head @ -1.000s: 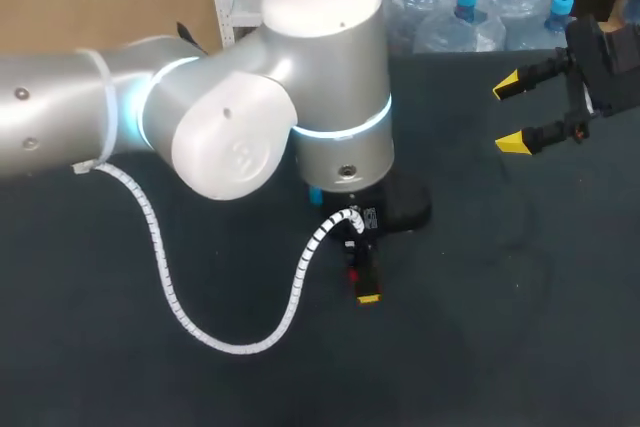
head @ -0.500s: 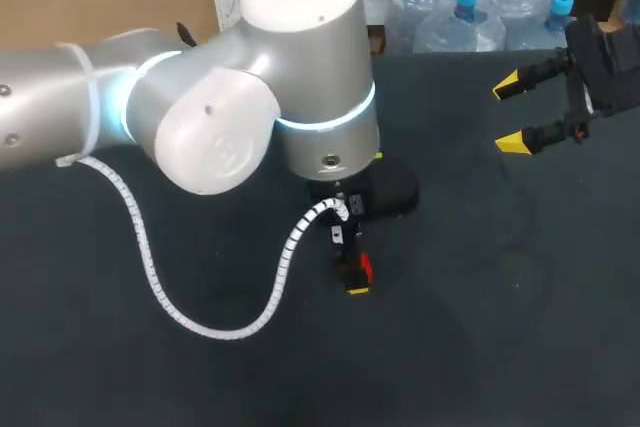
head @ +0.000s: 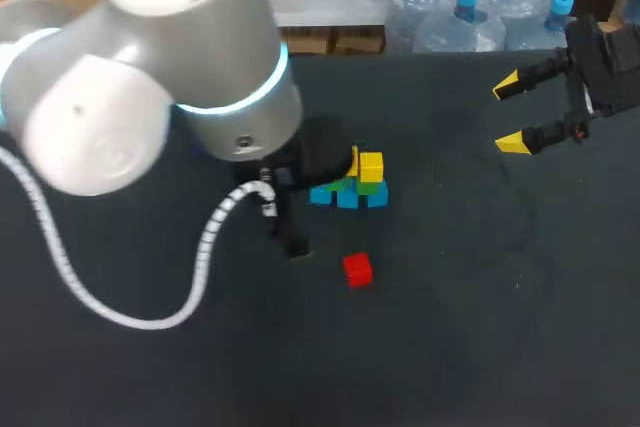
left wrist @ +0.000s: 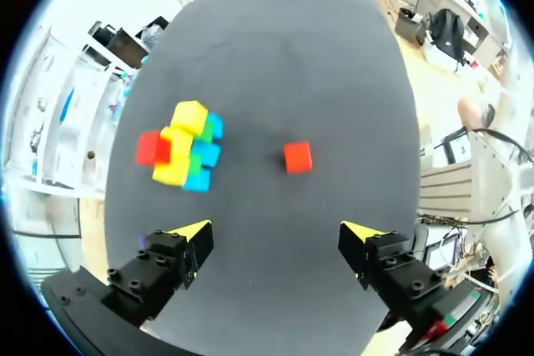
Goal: Place the blue cubes, place green cubes on the blue cubes, place the yellow cubes on the green cubes, then place the red cubes on the yellow cubes, and place purple cube on the red cubes.
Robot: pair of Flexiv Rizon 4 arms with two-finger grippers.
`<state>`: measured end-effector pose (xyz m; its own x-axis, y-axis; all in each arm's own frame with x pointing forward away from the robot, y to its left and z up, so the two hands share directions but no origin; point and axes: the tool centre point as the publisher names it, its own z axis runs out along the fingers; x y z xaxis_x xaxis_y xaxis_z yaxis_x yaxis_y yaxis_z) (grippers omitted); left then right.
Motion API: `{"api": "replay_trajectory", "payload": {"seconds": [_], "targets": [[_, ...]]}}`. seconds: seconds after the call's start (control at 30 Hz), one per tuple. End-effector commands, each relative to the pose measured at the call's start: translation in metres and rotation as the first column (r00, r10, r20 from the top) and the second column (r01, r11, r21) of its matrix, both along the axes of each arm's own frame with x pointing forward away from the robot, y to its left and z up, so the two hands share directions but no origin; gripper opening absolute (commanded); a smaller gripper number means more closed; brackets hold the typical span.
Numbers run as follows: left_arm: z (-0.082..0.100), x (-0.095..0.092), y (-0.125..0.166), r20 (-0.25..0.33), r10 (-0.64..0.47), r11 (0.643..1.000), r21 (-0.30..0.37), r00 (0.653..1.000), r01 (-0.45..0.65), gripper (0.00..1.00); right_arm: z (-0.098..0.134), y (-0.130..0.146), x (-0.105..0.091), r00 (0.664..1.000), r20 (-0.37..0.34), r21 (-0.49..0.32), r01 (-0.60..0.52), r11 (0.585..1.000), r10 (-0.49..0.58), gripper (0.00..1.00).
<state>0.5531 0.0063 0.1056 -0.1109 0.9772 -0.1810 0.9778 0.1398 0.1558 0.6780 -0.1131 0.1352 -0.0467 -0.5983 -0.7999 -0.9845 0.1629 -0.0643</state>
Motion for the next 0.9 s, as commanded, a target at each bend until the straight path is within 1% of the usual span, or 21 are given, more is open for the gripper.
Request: {"api": "replay_trajectory", "payload": {"seconds": [0.03,0.1,0.13,0.2,0.27,0.33,0.4,0.47,0.5,0.53,0.6,0.63,0.73,0.8,0.87,0.9], "targets": [[0.023,-0.011,0.033,0.042,0.018,1.000,-0.005,0.999,-0.018,1.00,-0.001,0.000,0.000,1.000,0.001,0.001,-0.001,1.000,0.001,1.00],[0.027,-0.010,0.042,0.050,0.023,1.000,-0.009,0.998,-0.022,1.00,-0.001,0.000,0.000,1.000,0.001,0.001,-0.001,1.000,0.001,1.00],[0.028,-0.008,0.045,0.042,0.023,1.000,-0.018,0.999,-0.022,1.00,-0.001,0.000,0.000,1.000,0.001,0.001,-0.001,1.000,0.001,1.00],[0.029,-0.004,0.051,0.037,-0.017,1.000,-0.018,0.999,0.018,1.00,-0.001,0.000,0.000,1.000,0.001,0.001,-0.001,1.000,0.001,1.00],[0.028,0.004,0.058,0.028,-0.033,0.999,-0.014,0.999,0.033,1.00,-0.001,0.000,0.000,1.000,0.001,0.001,-0.001,1.000,0.001,1.00],[0.026,0.013,0.068,0.028,-0.052,0.996,-0.078,0.998,0.054,1.00,-0.001,0.000,0.000,1.000,0.001,0.001,-0.001,1.000,0.001,1.00],[0.024,0.024,0.079,0.044,-0.062,0.987,-0.148,0.997,0.068,1.00,-0.001,0.000,0.000,1.000,0.001,0.001,-0.001,1.000,0.001,1.00],[0.023,0.033,0.090,0.057,-0.049,0.974,-0.218,0.997,0.061,1.00,-0.001,0.000,0.000,1.000,0.001,0.001,-0.001,1.000,0.001,1.00],[0.022,0.038,0.094,0.057,-0.056,0.969,-0.236,0.997,0.068,1.00,-0.001,0.000,0.000,1.000,0.001,0.001,-0.001,1.000,0.001,1.00],[0.022,0.042,0.097,0.054,-0.057,0.967,-0.246,0.997,0.069,1.00,-0.001,0.000,0.000,1.000,0.001,0.001,-0.001,1.000,0.001,1.00],[0.021,0.049,0.104,0.058,-0.036,0.968,-0.246,0.998,0.050,1.00,-0.001,0.000,0.000,1.000,0.001,0.001,-0.001,1.000,0.001,1.00],[0.021,0.053,0.107,0.062,-0.034,0.964,-0.263,0.998,0.049,1.00,-0.001,0.000,0.000,1.000,0.001,0.001,-0.001,1.000,0.001,1.00],[0.020,0.063,0.116,0.060,-0.018,0.963,-0.267,0.998,0.033,1.00,-0.001,0.000,0.000,1.000,0.001,0.001,-0.001,1.000,0.001,1.00],[0.021,0.070,0.120,0.060,-0.013,0.959,-0.282,0.998,0.029,1.00,-0.001,0.000,0.000,1.000,0.001,0.001,-0.001,1.000,0.001,1.00],[0.020,0.078,0.123,0.059,-0.012,0.960,-0.279,0.998,0.028,1.00,-0.001,0.000,0.000,1.000,0.001,0.001,-0.001,1.000,0.001,1.00],[0.019,0.081,0.123,0.059,-0.007,0.956,-0.292,0.998,0.024,1.00,-0.001,0.000,0.000,1.000,0.001,0.001,-0.001,1.000,0.001,1.00]]}}
